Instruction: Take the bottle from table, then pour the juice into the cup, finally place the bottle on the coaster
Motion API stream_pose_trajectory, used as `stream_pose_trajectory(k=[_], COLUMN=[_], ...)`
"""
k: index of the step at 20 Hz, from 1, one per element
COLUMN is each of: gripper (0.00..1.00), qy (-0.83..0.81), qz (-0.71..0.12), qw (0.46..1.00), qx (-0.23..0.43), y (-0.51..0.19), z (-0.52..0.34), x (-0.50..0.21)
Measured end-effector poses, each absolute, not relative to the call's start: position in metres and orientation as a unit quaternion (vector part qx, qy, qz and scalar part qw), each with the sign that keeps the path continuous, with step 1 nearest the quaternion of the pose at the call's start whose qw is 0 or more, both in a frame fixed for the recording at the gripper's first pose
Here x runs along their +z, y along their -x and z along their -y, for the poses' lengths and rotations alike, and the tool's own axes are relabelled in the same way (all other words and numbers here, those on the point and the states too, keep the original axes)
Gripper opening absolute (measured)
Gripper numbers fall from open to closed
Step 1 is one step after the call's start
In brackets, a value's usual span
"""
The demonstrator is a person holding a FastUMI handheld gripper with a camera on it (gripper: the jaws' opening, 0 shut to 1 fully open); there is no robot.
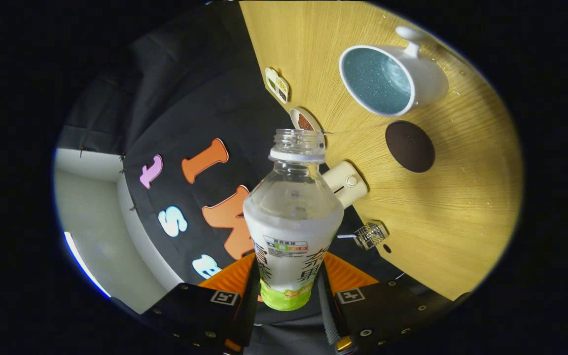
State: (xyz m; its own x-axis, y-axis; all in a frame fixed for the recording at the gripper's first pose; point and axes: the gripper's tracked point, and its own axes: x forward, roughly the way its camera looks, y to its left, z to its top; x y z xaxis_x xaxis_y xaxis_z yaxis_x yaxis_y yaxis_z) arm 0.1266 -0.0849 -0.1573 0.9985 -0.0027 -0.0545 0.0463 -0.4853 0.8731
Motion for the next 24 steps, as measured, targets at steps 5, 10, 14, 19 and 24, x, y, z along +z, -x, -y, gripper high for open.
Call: stream_pose_trajectory(k=[5,10,14,19,24], gripper=[0.58,0.58,0.58,0.58,0.58], qy=[-0.784,-0.682,-0.579,-0.397,-0.257], qz=[-0.046,-0.077,-0.083,-0.095,-0.102], qw=[0.618,0.724,0.807,0.908,0.955], qx=[-0.035,-0.065,-0.078,-0.095,-0.106], y=[-0.121,-0.117,-0.118,-0.119,-0.127], z=[0.081,0.09,0.101,0.106,0.102], x=[-0.17,-0.188,-0.191,-0.185,-0.184])
